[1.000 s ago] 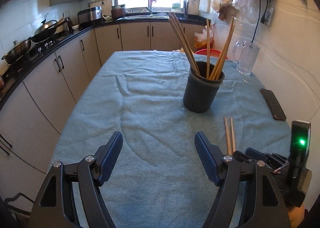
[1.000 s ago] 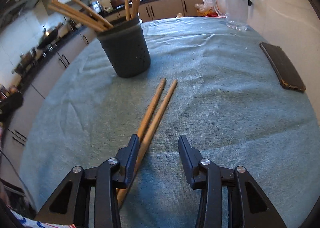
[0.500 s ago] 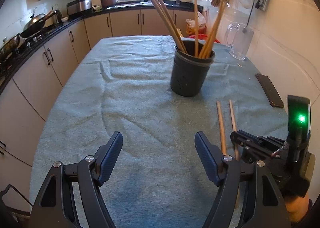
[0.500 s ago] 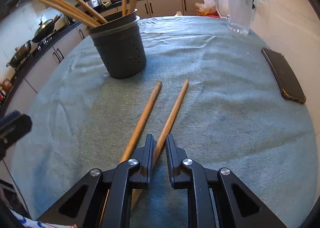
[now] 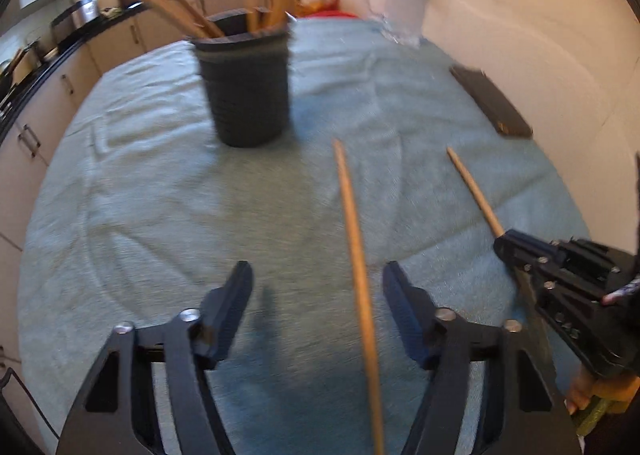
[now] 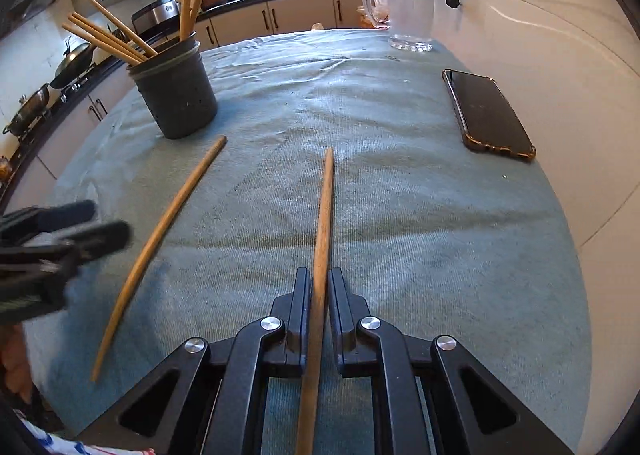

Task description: Organize utensils

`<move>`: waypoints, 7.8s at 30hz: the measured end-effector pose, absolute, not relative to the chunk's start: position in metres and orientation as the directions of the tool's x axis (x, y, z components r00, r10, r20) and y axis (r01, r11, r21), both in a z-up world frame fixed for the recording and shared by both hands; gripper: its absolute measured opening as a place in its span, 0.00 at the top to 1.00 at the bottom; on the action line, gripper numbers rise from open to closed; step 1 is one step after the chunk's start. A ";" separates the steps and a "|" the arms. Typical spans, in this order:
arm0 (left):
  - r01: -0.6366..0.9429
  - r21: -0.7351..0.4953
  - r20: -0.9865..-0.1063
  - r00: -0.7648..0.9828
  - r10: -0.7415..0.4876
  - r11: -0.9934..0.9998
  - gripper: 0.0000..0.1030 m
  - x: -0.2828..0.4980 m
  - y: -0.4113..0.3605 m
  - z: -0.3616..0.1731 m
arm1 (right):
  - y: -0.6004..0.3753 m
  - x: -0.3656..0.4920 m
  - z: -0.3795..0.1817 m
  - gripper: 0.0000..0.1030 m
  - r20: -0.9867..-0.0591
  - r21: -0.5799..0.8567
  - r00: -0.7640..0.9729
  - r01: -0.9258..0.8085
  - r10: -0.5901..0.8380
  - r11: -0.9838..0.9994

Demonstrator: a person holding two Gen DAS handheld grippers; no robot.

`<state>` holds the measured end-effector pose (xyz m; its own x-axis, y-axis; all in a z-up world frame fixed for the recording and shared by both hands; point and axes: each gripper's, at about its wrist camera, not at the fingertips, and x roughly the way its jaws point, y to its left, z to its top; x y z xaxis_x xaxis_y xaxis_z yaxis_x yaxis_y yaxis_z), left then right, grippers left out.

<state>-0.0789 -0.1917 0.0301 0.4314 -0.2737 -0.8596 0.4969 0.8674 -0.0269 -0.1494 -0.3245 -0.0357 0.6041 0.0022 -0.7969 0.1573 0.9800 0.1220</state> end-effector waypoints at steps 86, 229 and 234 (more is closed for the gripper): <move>0.408 -0.173 -0.598 0.679 -0.425 0.896 0.94 -0.127 -0.115 0.160 | -0.306 -0.196 0.095 0.94 -0.483 0.214 0.873 0.047 0.064 0.976; 0.409 -0.137 -0.450 0.786 -0.424 0.902 0.94 0.043 -0.144 0.247 | -0.263 -0.002 0.163 0.94 -0.431 0.218 0.896 -0.009 0.104 0.976; 0.416 -0.122 -0.457 0.783 -0.423 0.901 0.94 0.041 -0.145 0.242 | -0.265 -0.001 0.149 0.94 -0.456 0.220 0.884 0.000 0.103 0.975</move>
<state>0.0410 -0.1450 0.2416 0.7825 -0.4229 -0.4570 0.4158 0.9012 -0.1220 -0.0005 -0.2648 0.1491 0.8838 0.1029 -0.4563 0.0001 0.9754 0.2203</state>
